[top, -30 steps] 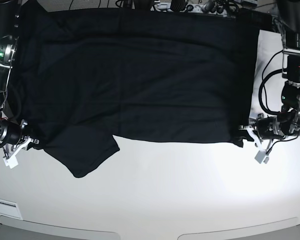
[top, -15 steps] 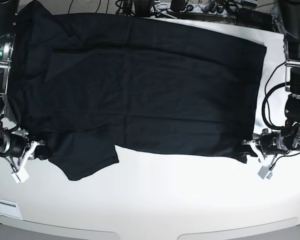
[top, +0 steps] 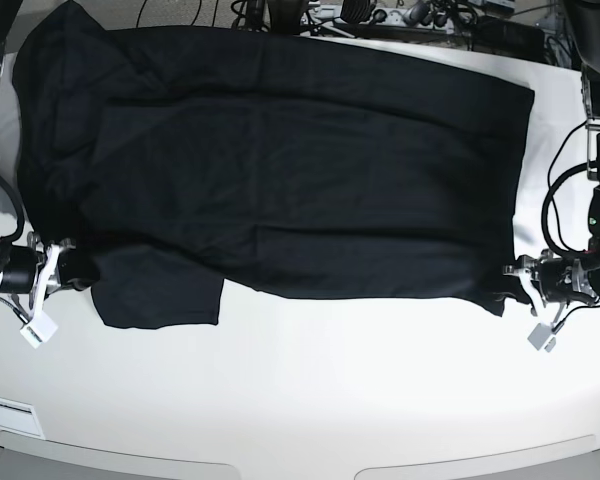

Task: Fold the T-shirt properly
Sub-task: 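Lift the hem with both grippers and fold it over toward the collar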

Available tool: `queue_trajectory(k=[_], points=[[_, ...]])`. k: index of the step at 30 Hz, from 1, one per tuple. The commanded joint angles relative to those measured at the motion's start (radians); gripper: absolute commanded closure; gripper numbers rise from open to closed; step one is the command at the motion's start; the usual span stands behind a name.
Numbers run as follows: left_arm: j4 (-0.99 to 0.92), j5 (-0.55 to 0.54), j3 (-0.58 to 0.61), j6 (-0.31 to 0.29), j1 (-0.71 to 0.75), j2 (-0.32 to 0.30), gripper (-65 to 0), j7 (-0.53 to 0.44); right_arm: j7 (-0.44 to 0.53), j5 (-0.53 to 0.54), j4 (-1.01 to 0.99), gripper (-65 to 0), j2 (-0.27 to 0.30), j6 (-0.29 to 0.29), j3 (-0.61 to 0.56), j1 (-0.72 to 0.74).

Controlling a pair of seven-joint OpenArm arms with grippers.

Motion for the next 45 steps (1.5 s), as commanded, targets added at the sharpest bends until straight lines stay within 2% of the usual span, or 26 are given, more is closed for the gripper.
queue_trajectory(k=[1, 8, 12, 17, 19, 23, 27, 33, 45], points=[[0.014, -0.016, -0.008, -0.016, -0.031, -0.023, 0.0, 0.005, 0.016, 0.022, 0.04, 0.0, 0.043, 0.005, 0.014, 0.01], [0.023, -0.076, -0.008, -0.029, -0.031, -0.077, 0.0, 0.035, 0.057, 0.025, 0.166, 0.0, 0.159, 0.005, 0.014, -0.103], [0.05, -0.085, -0.008, -0.029, -0.031, -0.095, 0.0, 0.05, 0.059, 0.03, 0.165, 0.0, 0.192, 0.005, 0.015, -0.103], [0.101, -0.257, -0.008, -0.027, -0.03, -0.097, 0.0, 0.226, 0.056, 0.03, 0.165, 0.0, 0.197, 0.005, 0.018, -0.103], [0.125, -0.319, -0.008, -0.028, -0.03, -0.1, 0.0, 0.294, 0.027, 0.066, 0.166, 0.0, 0.197, 0.005, 0.018, -0.103], [0.166, -0.325, -0.008, -0.029, -0.025, -0.129, 0.0, 0.294, -0.097, 0.182, 0.166, 0.0, 0.197, 0.005, 0.018, -0.103], [0.167, -0.322, -0.008, -0.029, -0.024, -0.175, 0.0, 0.294, -0.186, 0.248, 0.166, 0.0, 0.197, 0.005, 0.018, -0.103], [0.167, -0.353, -0.008, -0.028, -0.015, -0.225, 0.0, 0.294, -0.186, 0.261, 0.166, 0.0, 0.196, 0.005, 0.018, -0.103], [0.167, -0.364, -0.008, -0.028, 0.121, -0.227, 0.0, 0.294, -0.186, 0.256, 0.166, 0.0, 0.196, 0.005, 0.018, -0.231]])
